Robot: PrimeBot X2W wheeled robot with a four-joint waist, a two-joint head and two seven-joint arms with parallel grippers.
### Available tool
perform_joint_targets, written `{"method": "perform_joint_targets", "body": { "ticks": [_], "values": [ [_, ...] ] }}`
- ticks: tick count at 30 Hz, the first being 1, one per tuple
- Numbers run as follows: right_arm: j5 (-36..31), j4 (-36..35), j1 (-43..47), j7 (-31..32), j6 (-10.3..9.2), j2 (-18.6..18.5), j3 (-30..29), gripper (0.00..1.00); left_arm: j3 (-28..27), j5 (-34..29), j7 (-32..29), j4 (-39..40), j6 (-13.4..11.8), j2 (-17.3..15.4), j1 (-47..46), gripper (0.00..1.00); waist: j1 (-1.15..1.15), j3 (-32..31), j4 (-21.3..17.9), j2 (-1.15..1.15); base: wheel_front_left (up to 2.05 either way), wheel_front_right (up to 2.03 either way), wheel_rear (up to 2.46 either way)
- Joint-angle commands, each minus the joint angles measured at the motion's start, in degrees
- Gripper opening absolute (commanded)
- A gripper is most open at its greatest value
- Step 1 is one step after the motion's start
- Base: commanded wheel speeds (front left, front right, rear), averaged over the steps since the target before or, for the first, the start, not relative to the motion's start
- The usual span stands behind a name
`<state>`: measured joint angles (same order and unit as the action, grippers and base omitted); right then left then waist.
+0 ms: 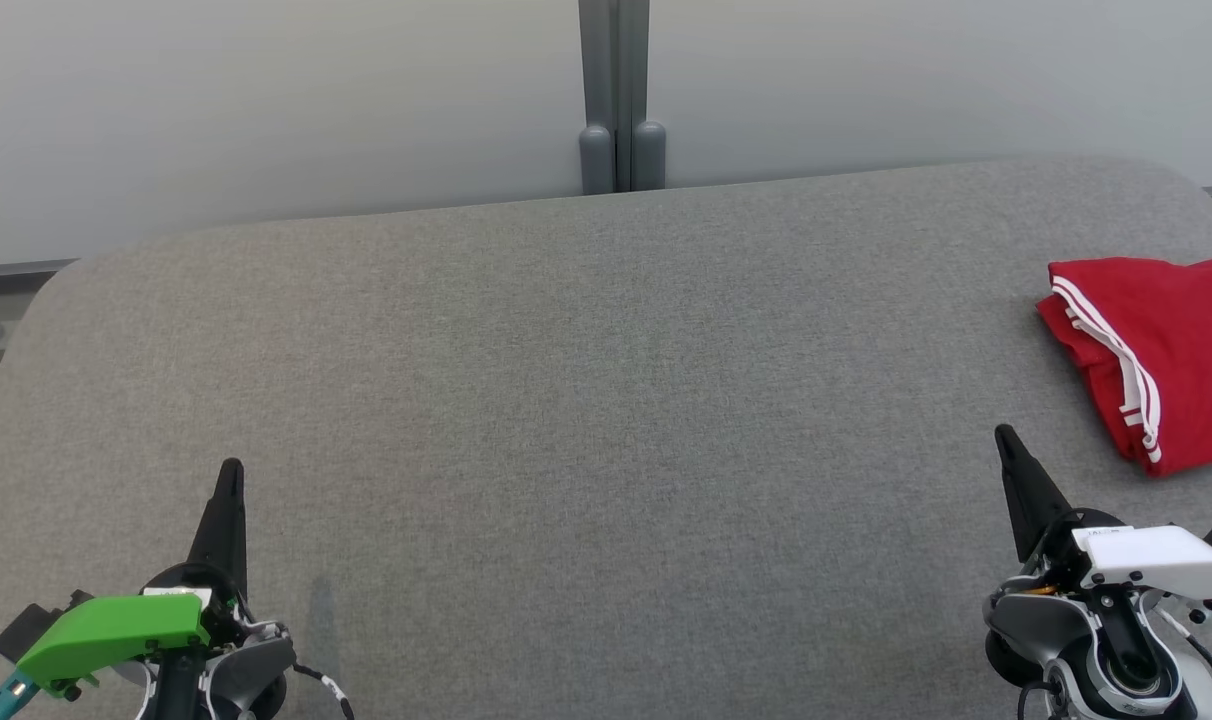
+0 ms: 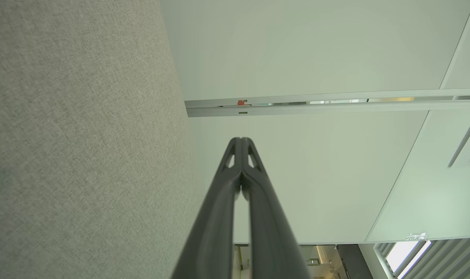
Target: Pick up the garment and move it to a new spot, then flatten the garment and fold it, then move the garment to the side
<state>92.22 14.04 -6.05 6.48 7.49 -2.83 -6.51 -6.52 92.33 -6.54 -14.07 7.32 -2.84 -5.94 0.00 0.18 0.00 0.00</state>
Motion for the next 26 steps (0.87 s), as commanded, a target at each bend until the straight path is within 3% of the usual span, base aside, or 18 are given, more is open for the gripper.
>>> {"method": "perform_joint_targets", "body": {
  "ticks": [1,26],
  "values": [
    [0.38,0.06,-0.37,0.14,0.0,-0.07,-0.08,0.0,-0.12,0.18,-0.17,0.1,0.31,-0.03,-0.6,0.0,0.0,0.0,0.0,0.0,0.0,0.0,0.0],
    [0.39,0.06,-0.37,0.14,0.0,-0.07,-0.07,0.0,-0.11,0.18,-0.17,0.1,0.31,-0.03,-0.6,0.0,0.0,0.0,0.0,0.0,0.0,0.0,0.0]
  ]
}}
